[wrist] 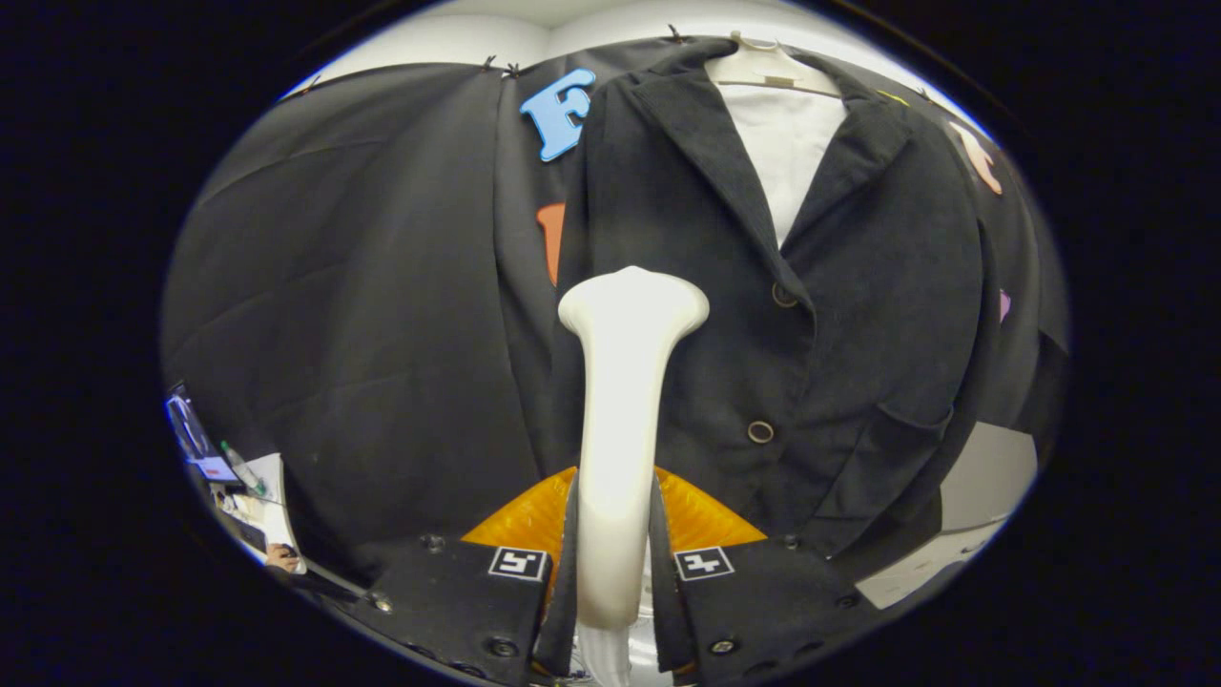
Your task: Iron the clothes twice with a garment steamer, once on the left side and once on the right side.
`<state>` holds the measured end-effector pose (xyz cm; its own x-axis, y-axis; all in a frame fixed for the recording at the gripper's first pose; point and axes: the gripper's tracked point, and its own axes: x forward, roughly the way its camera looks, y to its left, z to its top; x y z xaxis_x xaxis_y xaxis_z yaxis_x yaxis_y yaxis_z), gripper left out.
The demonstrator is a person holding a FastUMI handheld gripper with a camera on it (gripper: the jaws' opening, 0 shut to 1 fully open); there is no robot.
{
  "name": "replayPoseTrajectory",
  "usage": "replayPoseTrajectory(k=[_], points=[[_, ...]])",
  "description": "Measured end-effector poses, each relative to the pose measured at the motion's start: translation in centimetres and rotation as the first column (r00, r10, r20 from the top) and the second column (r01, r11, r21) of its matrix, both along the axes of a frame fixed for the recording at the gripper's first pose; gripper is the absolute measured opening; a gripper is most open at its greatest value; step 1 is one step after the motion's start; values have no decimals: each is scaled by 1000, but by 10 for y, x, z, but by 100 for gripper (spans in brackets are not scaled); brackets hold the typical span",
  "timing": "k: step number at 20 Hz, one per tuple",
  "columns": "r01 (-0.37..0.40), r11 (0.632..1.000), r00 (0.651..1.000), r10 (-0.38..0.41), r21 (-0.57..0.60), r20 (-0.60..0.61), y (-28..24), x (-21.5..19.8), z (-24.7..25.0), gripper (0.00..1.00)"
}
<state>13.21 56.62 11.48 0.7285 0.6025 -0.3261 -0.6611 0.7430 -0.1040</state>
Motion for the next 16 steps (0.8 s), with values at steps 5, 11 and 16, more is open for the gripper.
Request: replayPoseTrajectory(k=[5, 11, 16], points=[[9, 1000, 999, -10, -15, -39, -10, -2, -26, 35], [23, 999, 996, -26, -42, -80, -14, 5, -56, 35], [27, 997, 992, -36, -76, -119, -23, 5, -81, 35]])
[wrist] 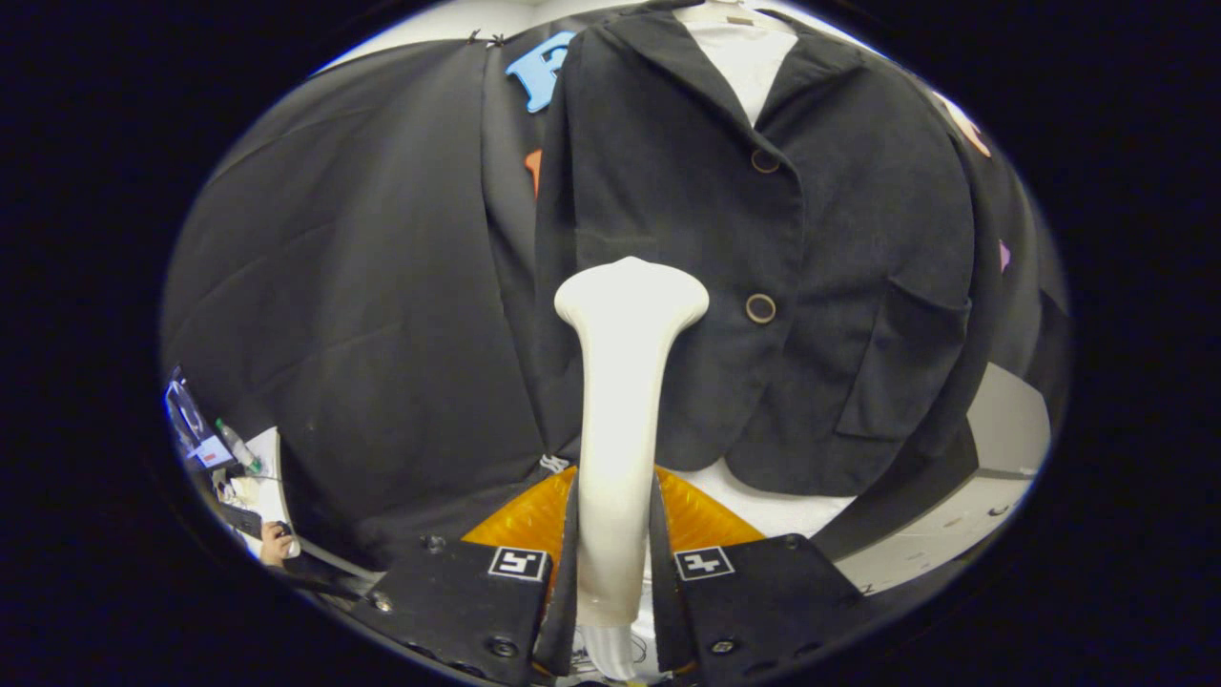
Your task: Iron the clothes twice with a garment steamer, once on the left side and once on the right side.
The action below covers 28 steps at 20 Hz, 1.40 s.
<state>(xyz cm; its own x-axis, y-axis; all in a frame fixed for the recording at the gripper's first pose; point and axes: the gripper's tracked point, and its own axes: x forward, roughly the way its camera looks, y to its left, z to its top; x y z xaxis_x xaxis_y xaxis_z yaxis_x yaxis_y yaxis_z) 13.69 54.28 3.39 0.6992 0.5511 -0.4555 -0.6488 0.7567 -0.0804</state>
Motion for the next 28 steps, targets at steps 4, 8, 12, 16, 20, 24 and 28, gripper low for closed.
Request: replayPoseTrajectory(k=[4, 8, 12, 16, 20, 24, 28], points=[[5, 1000, 1000, -5, -18, -25, -1, 2, -9, 35], [13, 999, 999, -15, -37, -52, 0, 4, -20, 35], [14, 999, 998, -17, -46, -68, -2, 3, -23, 35], [18, 999, 997, -21, -48, -68, -2, 3, -23, 35], [35, 998, 997, -38, -48, -62, -2, 5, -26, 35], [48, 997, 997, -52, -59, -61, -4, 4, -29, 35], [48, 997, 995, -53, -59, -82, -2, -2, -28, 36]])
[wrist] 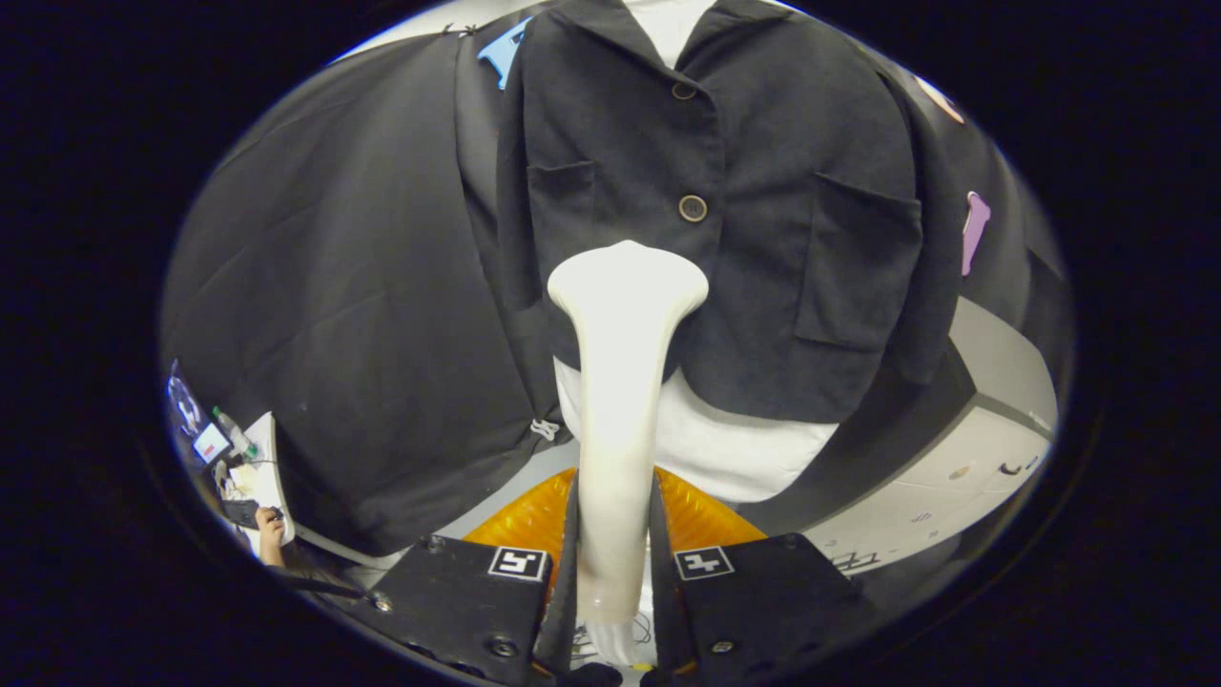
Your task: Iron the clothes twice with a garment steamer, once on the left side and once on the right side.
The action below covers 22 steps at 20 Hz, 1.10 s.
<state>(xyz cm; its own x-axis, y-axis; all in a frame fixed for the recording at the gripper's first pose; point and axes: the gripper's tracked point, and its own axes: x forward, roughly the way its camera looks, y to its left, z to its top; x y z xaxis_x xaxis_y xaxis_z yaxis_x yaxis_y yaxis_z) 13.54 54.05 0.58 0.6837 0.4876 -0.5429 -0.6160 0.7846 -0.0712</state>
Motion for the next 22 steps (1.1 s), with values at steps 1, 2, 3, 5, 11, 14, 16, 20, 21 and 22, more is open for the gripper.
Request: replayPoseTrajectory(k=[1, 2, 3, 5, 11, 14, 16, 20, 21, 22], points=[[-1, 1000, 1000, 1, 1, 3, 0, 1, -1, 36], [-3, 1000, 1000, 3, 3, 4, 1, 2, 0, 35], [-6, 1000, 1000, 6, 8, 2, 1, 1, -1, 35], [-9, 1000, 1000, 9, 19, 1, 4, 1, -1, 35], [27, 998, 1000, -28, 57, 7, 8, 2, -3, 35], [62, 996, 998, -62, 69, 1, 7, 2, -4, 35], [90, 993, 996, -90, 78, -1, 6, 3, -7, 35], [158, 982, 987, -159, 107, -2, 6, 4, -11, 35], [177, 977, 984, -178, 116, 1, 6, 5, -13, 35], [193, 973, 981, -196, 123, 6, 7, 6, -13, 35]])
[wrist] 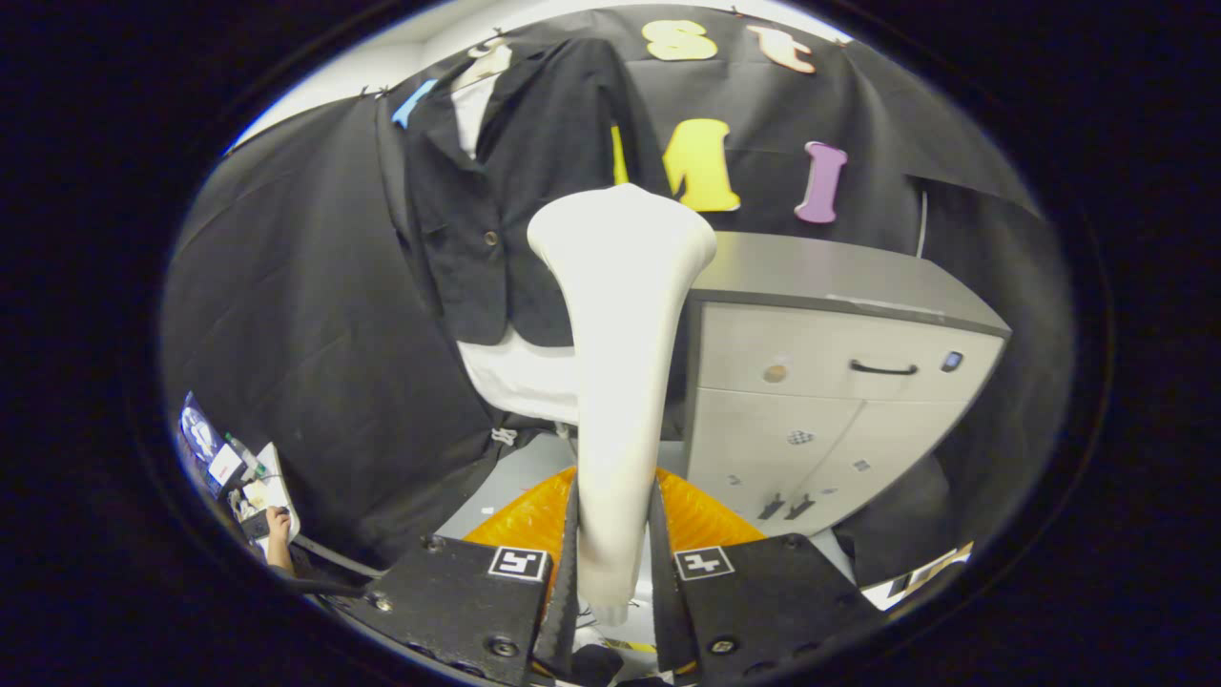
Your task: Iron the clothes twice with a garment steamer, once on the left side and once on the right side.
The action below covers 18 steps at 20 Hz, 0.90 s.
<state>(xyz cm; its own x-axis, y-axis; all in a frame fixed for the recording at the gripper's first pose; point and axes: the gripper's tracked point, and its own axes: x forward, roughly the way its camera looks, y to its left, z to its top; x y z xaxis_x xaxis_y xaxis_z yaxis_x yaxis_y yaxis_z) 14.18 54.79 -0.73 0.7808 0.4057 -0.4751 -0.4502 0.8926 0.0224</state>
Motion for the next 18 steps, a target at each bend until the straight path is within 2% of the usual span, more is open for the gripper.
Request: replayPoseTrajectory(k=[3, 10, 11, 18], points=[[47, 999, 999, -47, 18, 14, 3, 3, -7, 35], [116, 992, 993, -117, 53, 22, 45, -6, -34, 35], [124, 991, 992, -125, 58, 21, 16, 0, -21, 35], [223, 972, 974, -224, 72, 14, 4, 3, -11, 36]])
